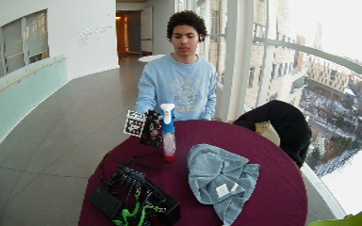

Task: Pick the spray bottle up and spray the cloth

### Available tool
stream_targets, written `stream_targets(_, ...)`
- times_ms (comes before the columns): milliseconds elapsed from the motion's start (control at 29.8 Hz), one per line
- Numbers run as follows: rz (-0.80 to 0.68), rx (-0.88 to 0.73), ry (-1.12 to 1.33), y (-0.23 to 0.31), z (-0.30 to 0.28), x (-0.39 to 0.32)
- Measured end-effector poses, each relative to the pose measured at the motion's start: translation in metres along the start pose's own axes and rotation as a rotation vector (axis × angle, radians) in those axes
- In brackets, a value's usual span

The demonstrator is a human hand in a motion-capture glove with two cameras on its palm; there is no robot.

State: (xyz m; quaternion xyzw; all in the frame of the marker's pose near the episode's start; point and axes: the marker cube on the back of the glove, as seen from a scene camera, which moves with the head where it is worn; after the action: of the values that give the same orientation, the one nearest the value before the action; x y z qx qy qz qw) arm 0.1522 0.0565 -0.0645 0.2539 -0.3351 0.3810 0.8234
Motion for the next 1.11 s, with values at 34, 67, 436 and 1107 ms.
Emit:
stream_targets(34, 0.005, 0.001, -0.013, -0.004, 0.002, 0.000)
stream_targets(67, 0.008, 0.002, -0.023, -0.008, 0.004, 0.000)
stream_targets(436, 0.011, 0.179, -0.027, -0.028, 0.016, 0.002)
stream_targets(1107, -0.052, 0.064, 0.073, -0.044, 0.000, -0.019)
